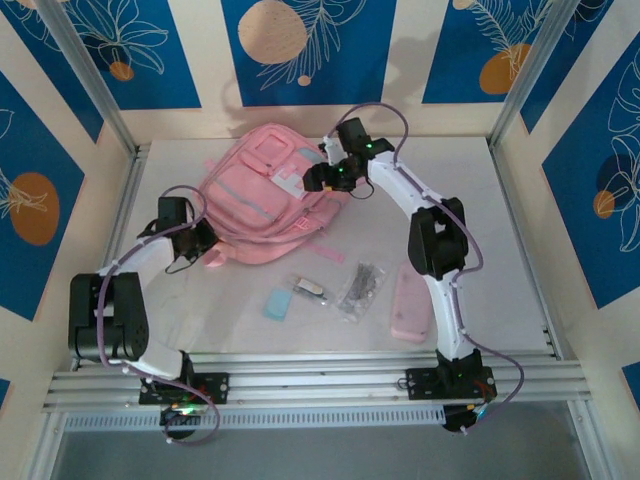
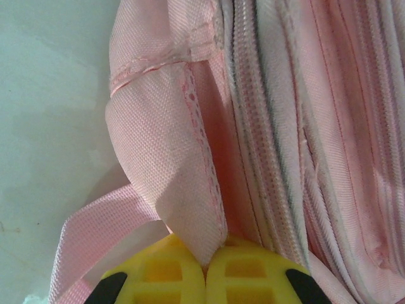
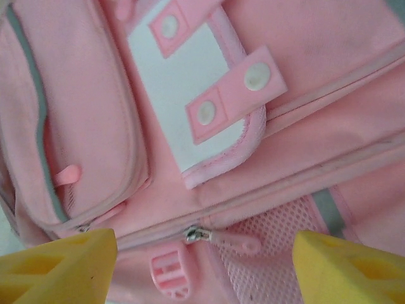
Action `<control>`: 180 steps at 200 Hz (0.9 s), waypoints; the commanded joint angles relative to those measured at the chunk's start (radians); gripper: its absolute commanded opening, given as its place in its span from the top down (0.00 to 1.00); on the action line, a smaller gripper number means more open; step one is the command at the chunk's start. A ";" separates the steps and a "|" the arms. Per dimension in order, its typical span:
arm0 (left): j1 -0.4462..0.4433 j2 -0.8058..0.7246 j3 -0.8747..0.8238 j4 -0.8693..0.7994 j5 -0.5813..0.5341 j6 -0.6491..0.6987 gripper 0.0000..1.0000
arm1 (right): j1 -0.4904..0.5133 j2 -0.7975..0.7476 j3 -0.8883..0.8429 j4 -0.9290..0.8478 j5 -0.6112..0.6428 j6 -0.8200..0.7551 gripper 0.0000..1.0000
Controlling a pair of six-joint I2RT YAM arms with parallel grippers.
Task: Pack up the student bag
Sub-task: Zip the student bag at the top-center of the table, then rotate the student bag at the top-center of the table.
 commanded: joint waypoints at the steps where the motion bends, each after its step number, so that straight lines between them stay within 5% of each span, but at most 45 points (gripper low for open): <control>1: 0.015 0.016 0.004 0.073 0.041 0.019 1.00 | 0.034 0.040 0.004 0.059 -0.033 0.096 0.26; 103: 0.014 0.081 0.064 0.121 0.042 0.002 1.00 | 0.163 0.014 -0.165 0.152 -0.019 0.312 0.29; 180: 0.014 0.186 0.155 0.131 0.060 -0.013 1.00 | 0.235 -0.066 -0.223 0.322 -0.258 0.486 0.35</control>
